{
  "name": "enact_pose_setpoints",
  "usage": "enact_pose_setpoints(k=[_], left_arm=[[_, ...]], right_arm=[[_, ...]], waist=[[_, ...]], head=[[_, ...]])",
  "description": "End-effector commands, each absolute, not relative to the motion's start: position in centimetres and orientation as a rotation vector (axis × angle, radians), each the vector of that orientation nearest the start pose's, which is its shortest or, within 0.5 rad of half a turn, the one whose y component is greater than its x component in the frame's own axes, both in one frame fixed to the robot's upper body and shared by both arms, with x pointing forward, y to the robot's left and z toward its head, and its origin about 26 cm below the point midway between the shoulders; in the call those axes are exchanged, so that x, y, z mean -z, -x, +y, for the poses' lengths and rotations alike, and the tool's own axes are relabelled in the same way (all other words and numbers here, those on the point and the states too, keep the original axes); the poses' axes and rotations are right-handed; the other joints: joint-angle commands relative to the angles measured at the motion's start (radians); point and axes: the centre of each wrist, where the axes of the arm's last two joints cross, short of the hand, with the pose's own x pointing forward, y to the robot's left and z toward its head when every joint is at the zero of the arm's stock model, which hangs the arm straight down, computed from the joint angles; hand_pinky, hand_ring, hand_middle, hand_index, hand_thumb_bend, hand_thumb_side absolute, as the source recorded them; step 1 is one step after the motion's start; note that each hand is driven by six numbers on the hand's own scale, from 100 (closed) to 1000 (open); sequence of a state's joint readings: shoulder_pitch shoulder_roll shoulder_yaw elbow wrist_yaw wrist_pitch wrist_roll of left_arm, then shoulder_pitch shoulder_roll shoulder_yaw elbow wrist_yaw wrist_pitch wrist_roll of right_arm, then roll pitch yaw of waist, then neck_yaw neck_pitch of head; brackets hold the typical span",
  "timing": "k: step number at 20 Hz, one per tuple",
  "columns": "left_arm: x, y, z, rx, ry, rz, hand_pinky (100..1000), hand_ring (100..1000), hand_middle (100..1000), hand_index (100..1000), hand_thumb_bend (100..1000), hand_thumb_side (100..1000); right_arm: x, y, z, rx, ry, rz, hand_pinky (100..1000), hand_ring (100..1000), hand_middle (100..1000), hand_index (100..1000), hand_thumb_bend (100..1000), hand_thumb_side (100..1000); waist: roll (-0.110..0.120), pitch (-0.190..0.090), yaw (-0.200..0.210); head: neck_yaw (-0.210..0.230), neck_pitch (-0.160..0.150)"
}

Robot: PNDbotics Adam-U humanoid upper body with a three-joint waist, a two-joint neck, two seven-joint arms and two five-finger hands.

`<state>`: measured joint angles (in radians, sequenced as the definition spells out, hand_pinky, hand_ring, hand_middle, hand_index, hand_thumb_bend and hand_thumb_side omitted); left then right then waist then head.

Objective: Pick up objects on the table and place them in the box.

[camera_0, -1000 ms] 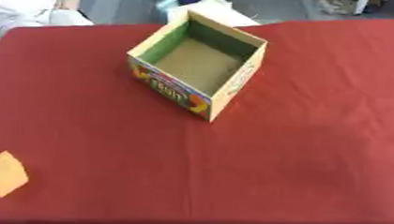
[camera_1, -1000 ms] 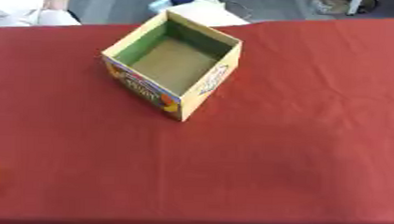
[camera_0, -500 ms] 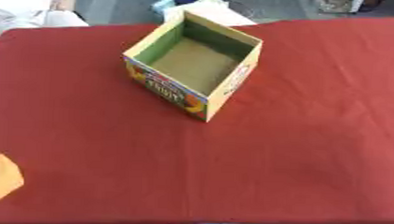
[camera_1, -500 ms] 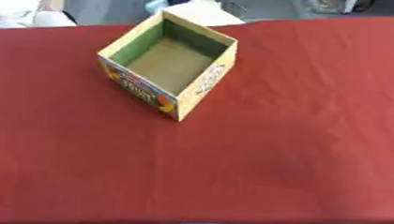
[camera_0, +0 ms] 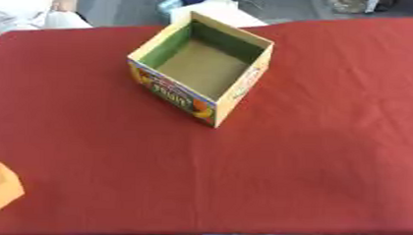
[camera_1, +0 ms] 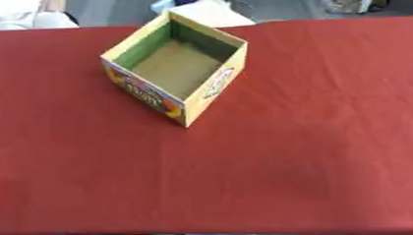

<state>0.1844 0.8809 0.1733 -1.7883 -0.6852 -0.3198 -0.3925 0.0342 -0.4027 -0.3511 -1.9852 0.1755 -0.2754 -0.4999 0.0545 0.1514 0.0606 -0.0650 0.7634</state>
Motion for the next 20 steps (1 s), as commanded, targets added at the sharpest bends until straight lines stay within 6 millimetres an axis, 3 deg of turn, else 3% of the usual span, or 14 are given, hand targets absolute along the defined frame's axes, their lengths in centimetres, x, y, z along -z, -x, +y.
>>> enact_pose_setpoints(k=[1,2,5,6,9,16,20], left_arm=[[-15.7,-23.9,45.2,1.675,-0.936,-1.077,1000,1000,938,991,237,1000],[-15.6,-23.9,45.3,1.679,-0.937,-1.066,1000,1000,937,989,230,1000],[-15.4,-24.0,45.2,1.697,-0.932,-1.055,1000,1000,940,990,187,883],[-15.3,-24.0,45.1,1.706,-0.928,-1.054,1000,1000,945,991,184,737],[-15.2,-24.0,45.0,1.725,-0.915,-1.050,1000,1000,953,997,169,680],[-14.7,-24.0,44.9,1.727,-0.885,-1.029,1000,1000,948,988,172,778],[-14.4,-24.0,45.0,1.718,-0.883,-1.026,1000,1000,946,982,149,824]], right_arm=[[-16.4,-23.9,-38.9,0.120,1.064,-2.330,629,764,568,733,100,872],[-16.4,-23.9,-38.9,0.120,1.064,-2.330,629,763,568,733,100,871],[-16.4,-23.9,-38.9,0.123,1.062,-2.330,629,763,568,733,100,873],[-16.4,-23.9,-38.9,0.123,1.062,-2.331,629,763,568,733,100,872],[-16.4,-24.0,-38.9,0.126,1.061,-2.333,628,763,567,732,100,873],[-16.4,-24.0,-38.9,0.131,1.059,-2.334,628,762,567,732,100,874],[-16.4,-24.0,-38.9,0.131,1.059,-2.336,628,763,567,732,100,874]], waist=[[0.000,-0.008,-0.002],[0.000,-0.008,-0.003],[0.000,-0.008,-0.005],[0.000,-0.008,-0.005],[0.001,-0.008,-0.007],[0.003,-0.008,-0.014],[0.004,-0.007,-0.015]], head=[[-0.002,0.003],[-0.002,0.004],[-0.002,0.005],[-0.001,0.005],[-0.001,0.005],[0.005,0.006],[0.055,0.007]])
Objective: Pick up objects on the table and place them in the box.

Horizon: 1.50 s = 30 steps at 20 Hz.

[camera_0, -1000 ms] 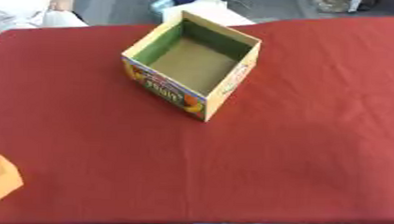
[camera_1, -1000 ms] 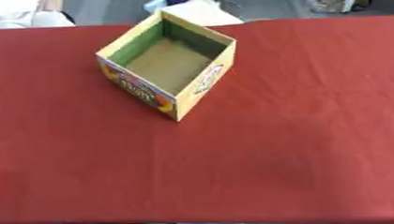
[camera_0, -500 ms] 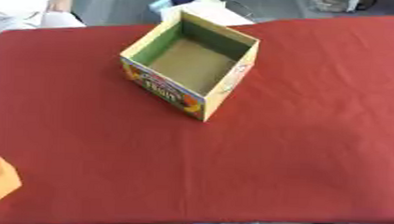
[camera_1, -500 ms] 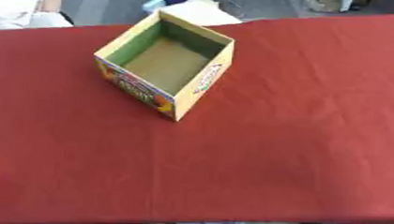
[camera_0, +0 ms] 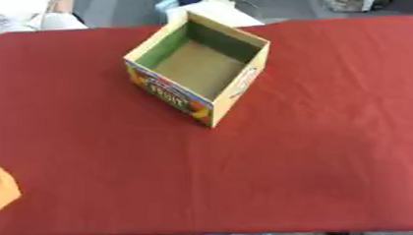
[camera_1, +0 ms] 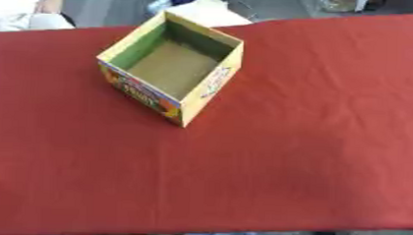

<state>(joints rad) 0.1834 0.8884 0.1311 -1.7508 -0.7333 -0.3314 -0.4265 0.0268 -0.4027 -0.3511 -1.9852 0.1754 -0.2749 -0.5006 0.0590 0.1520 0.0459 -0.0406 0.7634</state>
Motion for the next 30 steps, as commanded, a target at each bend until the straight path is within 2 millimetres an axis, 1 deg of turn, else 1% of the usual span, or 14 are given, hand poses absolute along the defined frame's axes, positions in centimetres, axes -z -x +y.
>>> enact_pose_setpoints(k=[1,4,6,10,16,19,20,21,22,23,24,30], left_arm=[[-14.4,-24.0,44.9,1.719,-0.882,-1.031,1000,1000,946,980,139,842],[-14.3,-24.0,44.7,1.720,-0.871,-1.052,1000,999,946,976,100,887],[-14.4,-24.0,44.5,1.723,-0.860,-1.069,1000,997,946,975,100,899],[-14.8,-24.1,44.0,1.736,-0.853,-1.100,1000,995,944,970,100,893],[-15.5,-24.4,43.1,1.747,-0.849,-1.142,1000,994,942,968,100,853],[-15.8,-24.6,42.7,1.759,-0.854,-1.144,1000,998,943,965,100,871],[-15.8,-24.6,42.6,1.765,-0.858,-1.140,1000,1000,943,964,107,883],[-15.9,-24.7,42.5,1.772,-0.865,-1.133,1000,1000,943,962,133,916],[-15.9,-24.7,42.4,1.778,-0.872,-1.126,1000,1000,942,960,173,985],[-15.9,-24.7,42.4,1.782,-0.882,-1.119,1000,1000,942,960,219,1000],[-15.9,-24.7,42.4,1.785,-0.896,-1.111,1000,1000,942,959,258,1000],[-15.3,-24.7,42.5,1.808,-0.935,-1.066,1000,1000,932,933,336,1000]], right_arm=[[-16.4,-24.0,-38.8,0.131,1.059,-2.336,628,763,567,732,100,874],[-16.4,-24.0,-38.8,0.133,1.059,-2.334,628,763,567,732,100,876],[-16.4,-24.0,-38.8,0.134,1.058,-2.333,628,763,567,732,100,876],[-16.4,-24.0,-38.8,0.136,1.056,-2.331,627,763,567,732,100,877],[-16.3,-24.0,-38.7,0.140,1.051,-2.327,627,763,566,731,100,880],[-16.3,-24.0,-38.7,0.140,1.049,-2.328,627,763,566,731,100,879],[-16.3,-24.0,-38.7,0.140,1.049,-2.328,627,763,566,731,100,879],[-16.3,-24.0,-38.7,0.140,1.049,-2.328,626,763,566,731,100,879],[-16.3,-24.0,-38.7,0.141,1.049,-2.328,626,763,566,731,100,879],[-16.3,-24.0,-38.7,0.141,1.049,-2.328,626,763,566,731,100,879],[-16.3,-24.0,-38.7,0.141,1.049,-2.329,626,763,566,731,100,879],[-16.3,-24.0,-38.7,0.142,1.046,-2.330,626,763,566,731,100,877]], waist=[[0.000,-0.008,-0.001],[0.000,-0.009,0.000],[0.000,-0.010,0.000],[0.000,-0.011,0.000],[0.001,-0.012,-0.001],[0.002,-0.012,-0.004],[0.002,-0.011,-0.005],[0.002,-0.011,-0.006],[0.002,-0.011,-0.006],[0.002,-0.010,-0.006],[0.002,-0.010,-0.006],[0.002,-0.011,-0.009]], head=[[0.050,0.007],[0.115,0.006],[0.142,0.004],[0.159,0.000],[0.164,0.001],[0.167,0.000],[0.167,0.000],[0.168,0.000],[0.168,0.000],[0.168,0.000],[0.169,0.000],[0.171,0.001]])
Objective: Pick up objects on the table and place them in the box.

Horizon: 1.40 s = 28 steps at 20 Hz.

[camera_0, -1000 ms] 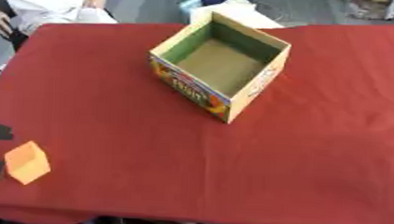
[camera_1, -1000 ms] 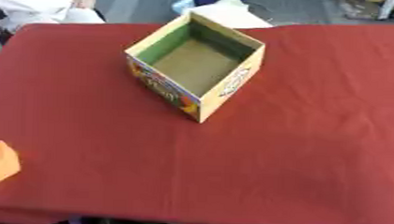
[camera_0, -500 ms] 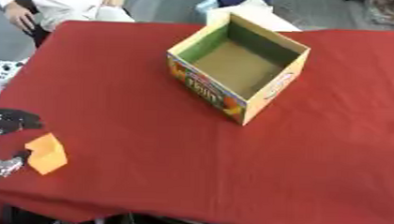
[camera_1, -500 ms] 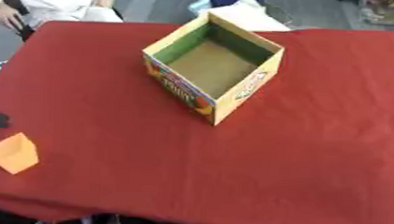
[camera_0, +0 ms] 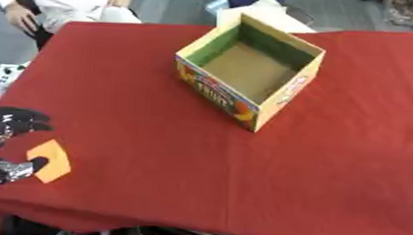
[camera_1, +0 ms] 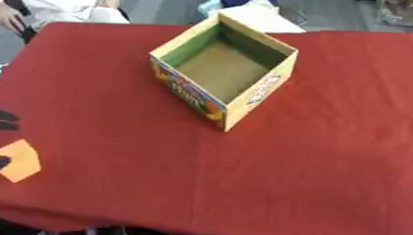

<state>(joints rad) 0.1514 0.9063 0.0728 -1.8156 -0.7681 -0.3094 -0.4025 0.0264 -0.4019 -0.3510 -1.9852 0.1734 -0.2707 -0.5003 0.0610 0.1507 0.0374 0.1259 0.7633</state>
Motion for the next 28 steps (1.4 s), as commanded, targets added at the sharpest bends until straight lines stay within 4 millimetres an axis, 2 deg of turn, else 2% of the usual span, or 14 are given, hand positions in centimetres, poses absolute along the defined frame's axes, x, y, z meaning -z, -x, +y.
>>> enact_pose_setpoints(k=[1,3,9,17,28], left_arm=[[-15.2,-24.7,42.6,1.811,-0.940,-1.056,1000,1000,931,927,346,1000],[-14.9,-24.8,42.8,1.813,-0.951,-1.041,1000,1000,932,926,387,1000],[-14.4,-24.9,43.1,1.804,-0.964,-1.019,1000,1000,937,957,402,1000],[-13.8,-25.4,43.3,1.741,-0.956,-1.040,1000,990,911,953,352,1000],[-12.8,-25.8,44.2,1.728,-0.942,-0.970,1000,996,913,944,371,1000]], right_arm=[[-16.3,-24.0,-38.7,0.142,1.046,-2.330,626,763,565,730,100,877],[-16.3,-24.0,-38.7,0.142,1.044,-2.330,626,763,565,730,100,878],[-16.2,-24.1,-38.6,0.142,1.037,-2.330,625,763,565,730,100,877],[-16.1,-24.1,-38.5,0.143,1.027,-2.328,625,763,563,729,100,878],[-16.0,-24.1,-38.4,0.142,1.012,-2.330,624,763,561,727,100,878]], waist=[[0.000,-0.009,-0.001],[0.000,-0.008,-0.002],[0.000,-0.008,-0.004],[-0.002,-0.005,-0.010],[-0.004,-0.001,-0.014]], head=[[0.005,0.001],[0.006,0.001],[0.005,0.004],[0.005,-0.001],[0.009,0.000]])
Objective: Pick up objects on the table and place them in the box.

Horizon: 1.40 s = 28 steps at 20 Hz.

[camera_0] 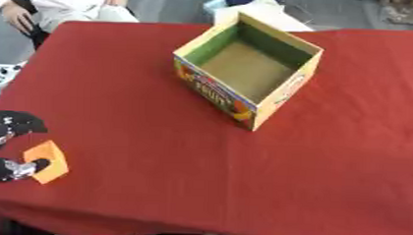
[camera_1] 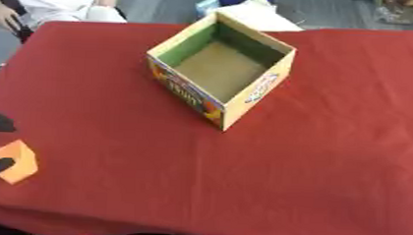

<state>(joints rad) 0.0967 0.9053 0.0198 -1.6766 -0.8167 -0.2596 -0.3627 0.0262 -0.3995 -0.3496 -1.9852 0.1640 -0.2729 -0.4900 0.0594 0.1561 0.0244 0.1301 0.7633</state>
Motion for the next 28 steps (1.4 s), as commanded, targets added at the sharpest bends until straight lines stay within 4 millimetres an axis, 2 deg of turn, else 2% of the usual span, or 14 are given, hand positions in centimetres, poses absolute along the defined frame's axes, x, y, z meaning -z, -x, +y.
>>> enact_pose_setpoints(k=[1,22,24,27,28], left_arm=[[-12.7,-25.8,44.3,1.730,-0.939,-0.965,1000,997,913,944,374,1000],[-10.6,-26.1,44.8,1.761,-0.949,-0.857,1000,1000,908,928,442,1000],[-10.4,-26.2,44.8,1.764,-0.955,-0.852,1000,996,901,919,428,1000],[-10.2,-26.2,44.7,1.754,-0.960,-0.860,971,964,846,871,332,1000],[-10.2,-26.2,44.6,1.748,-0.961,-0.869,958,952,828,856,327,1000]], right_arm=[[-16.0,-24.1,-38.4,0.143,1.012,-2.330,624,763,561,727,100,878],[-15.9,-24.1,-38.3,0.153,1.000,-2.334,624,763,560,727,100,875],[-15.9,-24.1,-38.3,0.153,0.998,-2.335,624,763,560,727,100,875],[-15.8,-24.1,-38.3,0.153,0.997,-2.334,624,763,559,727,100,874],[-15.8,-24.1,-38.3,0.153,0.996,-2.333,624,763,559,727,100,875]], waist=[[-0.002,-0.006,-0.002],[-0.004,-0.002,-0.010],[-0.004,-0.002,-0.011],[-0.005,-0.002,-0.011],[-0.005,-0.002,-0.011]], head=[[0.004,0.000],[0.010,-0.002],[0.009,-0.001],[0.005,-0.001],[0.004,-0.001]])
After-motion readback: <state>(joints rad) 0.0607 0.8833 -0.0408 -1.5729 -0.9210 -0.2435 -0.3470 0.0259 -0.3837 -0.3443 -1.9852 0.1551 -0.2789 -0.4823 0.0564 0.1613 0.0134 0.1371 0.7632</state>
